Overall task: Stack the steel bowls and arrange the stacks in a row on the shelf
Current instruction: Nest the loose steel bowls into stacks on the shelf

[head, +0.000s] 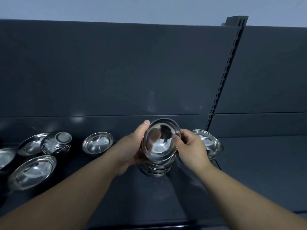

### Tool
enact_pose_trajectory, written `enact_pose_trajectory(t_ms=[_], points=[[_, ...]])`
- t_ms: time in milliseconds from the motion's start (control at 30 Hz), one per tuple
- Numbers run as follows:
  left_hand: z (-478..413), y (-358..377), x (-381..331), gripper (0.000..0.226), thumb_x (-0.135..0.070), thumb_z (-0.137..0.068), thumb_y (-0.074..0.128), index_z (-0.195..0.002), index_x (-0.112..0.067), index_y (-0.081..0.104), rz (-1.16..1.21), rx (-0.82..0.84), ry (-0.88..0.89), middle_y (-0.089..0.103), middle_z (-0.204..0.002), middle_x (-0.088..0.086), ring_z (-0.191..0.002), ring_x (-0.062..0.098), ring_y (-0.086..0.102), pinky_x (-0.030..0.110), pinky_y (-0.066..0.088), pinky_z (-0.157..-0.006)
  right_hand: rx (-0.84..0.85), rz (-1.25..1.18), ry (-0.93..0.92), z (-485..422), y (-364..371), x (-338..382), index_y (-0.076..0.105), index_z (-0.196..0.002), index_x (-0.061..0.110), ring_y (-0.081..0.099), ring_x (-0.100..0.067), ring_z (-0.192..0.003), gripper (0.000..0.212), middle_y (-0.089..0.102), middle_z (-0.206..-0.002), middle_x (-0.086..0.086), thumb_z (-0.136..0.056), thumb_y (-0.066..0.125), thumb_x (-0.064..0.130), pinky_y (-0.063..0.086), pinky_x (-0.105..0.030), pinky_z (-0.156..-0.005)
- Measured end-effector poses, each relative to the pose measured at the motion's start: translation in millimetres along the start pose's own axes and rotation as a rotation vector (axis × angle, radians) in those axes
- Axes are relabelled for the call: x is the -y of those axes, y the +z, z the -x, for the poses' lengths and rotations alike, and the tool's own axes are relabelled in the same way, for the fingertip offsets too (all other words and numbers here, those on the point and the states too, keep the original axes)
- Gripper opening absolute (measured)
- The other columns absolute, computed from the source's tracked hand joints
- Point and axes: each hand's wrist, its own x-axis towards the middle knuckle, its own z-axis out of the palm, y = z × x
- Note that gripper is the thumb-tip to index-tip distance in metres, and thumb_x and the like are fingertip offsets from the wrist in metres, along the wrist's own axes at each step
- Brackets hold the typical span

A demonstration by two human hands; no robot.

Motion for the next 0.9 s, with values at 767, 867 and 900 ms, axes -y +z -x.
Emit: enact_pose_trajectory(t_ms=[767, 867, 900], points=[[-30.0, 17.3, 71.3, 0.028, -0.029, -0.097, 0.048, -0.122, -0.039, 0.056, 0.109, -0.289, 0.044, 0.067, -0.116, -0.010, -0.106, 0.009, 0.062, 0.029, 0.054, -0.082, 0.228, 0.030, 0.139, 34.9, 11.0, -44.3, 0.040, -0.144, 0.032, 0.056, 0.005, -0.119, 0.073, 0.065, -0.125, 0.019, -0.079, 0.073, 0.039, 0.041, -0.027, -0.110], [-36.7, 21.2, 69.0, 0.026, -0.023, -0.097, 0.049, -0.119, -0.033, 0.058, 0.206, -0.291, 0.050, 0.069, -0.111, -0.008, -0.103, 0.009, 0.064, 0.028, 0.052, -0.084, 0.291, -0.026, 0.131, 19.8, 14.8, -55.5, 0.029, -0.149, 0.030, 0.053, 0.001, -0.126, 0.096, 0.060, -0.132, 0.018, -0.065, 0.070, 0.051, 0.038, -0.036, -0.114], [-38.3, 21.9, 68.7, 0.025, -0.022, -0.097, 0.050, -0.118, -0.033, 0.058, 0.222, -0.290, 0.055, 0.069, -0.110, -0.008, -0.102, 0.008, 0.064, 0.027, 0.051, -0.084, 0.314, -0.023, 0.137, 15.7, 14.3, -58.8, 0.029, -0.149, 0.028, 0.053, -0.001, -0.127, 0.099, 0.060, -0.133, 0.017, -0.063, 0.071, 0.051, 0.039, -0.037, -0.114]])
